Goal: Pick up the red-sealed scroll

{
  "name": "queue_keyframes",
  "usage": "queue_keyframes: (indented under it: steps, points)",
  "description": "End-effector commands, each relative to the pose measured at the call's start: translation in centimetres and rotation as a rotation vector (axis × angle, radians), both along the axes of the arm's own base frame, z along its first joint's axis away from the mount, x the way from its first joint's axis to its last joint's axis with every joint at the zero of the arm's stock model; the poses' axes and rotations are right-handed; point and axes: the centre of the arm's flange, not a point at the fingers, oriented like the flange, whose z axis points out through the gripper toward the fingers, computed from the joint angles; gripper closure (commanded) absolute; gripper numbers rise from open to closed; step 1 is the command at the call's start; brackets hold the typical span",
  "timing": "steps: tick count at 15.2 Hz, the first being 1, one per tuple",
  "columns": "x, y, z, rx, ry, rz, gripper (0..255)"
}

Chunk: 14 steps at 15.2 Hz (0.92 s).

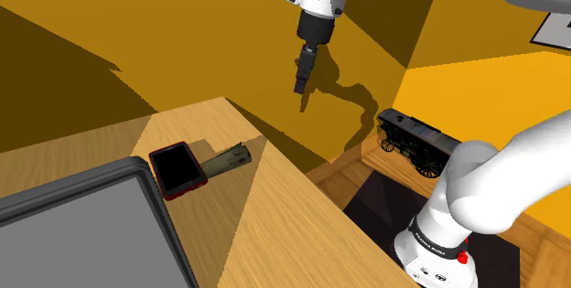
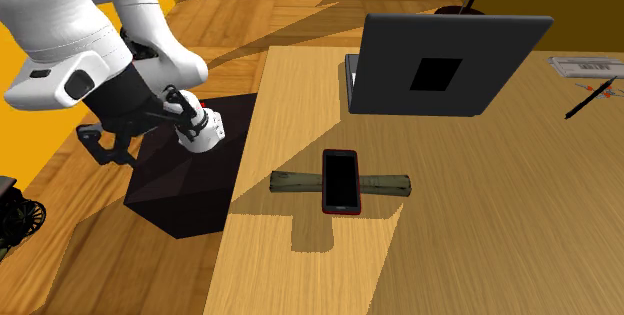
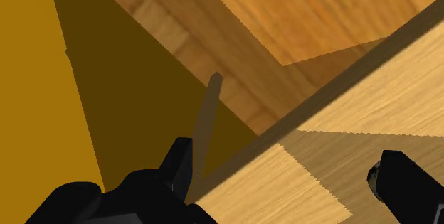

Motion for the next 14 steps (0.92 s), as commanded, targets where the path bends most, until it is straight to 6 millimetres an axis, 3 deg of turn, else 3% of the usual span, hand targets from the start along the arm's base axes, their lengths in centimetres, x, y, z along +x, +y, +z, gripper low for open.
queue_keyframes:
  steps: [1,8,14]
  points:
    - [1.5,2.3,-0.8,-0.014,0.011,0.079,0]
    - [5.4,11.0,-3.2,-0.065,0.047,0.346,0]
    - [6.8,19.0,-5.8,-0.109,0.078,0.575,0]
